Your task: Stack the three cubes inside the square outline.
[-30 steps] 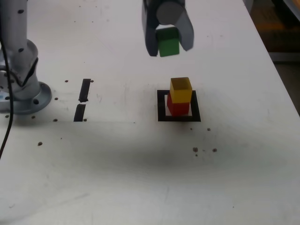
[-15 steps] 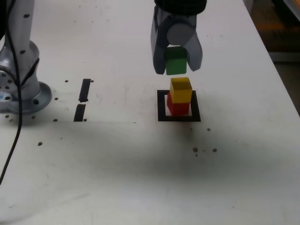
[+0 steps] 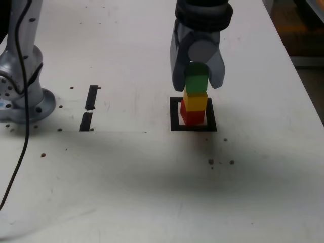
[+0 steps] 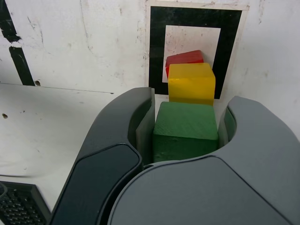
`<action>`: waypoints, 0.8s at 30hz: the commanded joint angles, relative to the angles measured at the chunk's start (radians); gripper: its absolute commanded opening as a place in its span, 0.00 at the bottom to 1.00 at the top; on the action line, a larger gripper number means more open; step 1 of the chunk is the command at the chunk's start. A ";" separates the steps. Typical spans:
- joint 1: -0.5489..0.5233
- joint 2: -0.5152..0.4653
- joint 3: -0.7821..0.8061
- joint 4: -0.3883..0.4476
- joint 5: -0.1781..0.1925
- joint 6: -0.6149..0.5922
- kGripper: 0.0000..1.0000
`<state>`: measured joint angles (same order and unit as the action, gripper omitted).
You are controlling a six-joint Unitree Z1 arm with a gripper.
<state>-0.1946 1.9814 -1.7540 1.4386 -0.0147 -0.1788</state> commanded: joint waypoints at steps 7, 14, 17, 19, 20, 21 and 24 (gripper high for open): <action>-0.002 0.014 0.007 -0.015 0.000 -0.002 0.37; -0.002 0.021 0.022 -0.047 0.004 -0.007 0.52; -0.001 0.022 0.027 -0.049 0.008 -0.007 0.57; 0.001 0.021 0.030 -0.048 0.012 -0.007 0.58; 0.002 0.020 0.031 -0.048 0.013 -0.007 0.58; 0.003 0.019 0.033 -0.048 0.014 -0.007 0.58; 0.005 0.017 0.036 -0.047 0.015 -0.007 0.58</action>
<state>-0.1919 2.0003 -1.7207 1.3901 -0.0016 -0.1854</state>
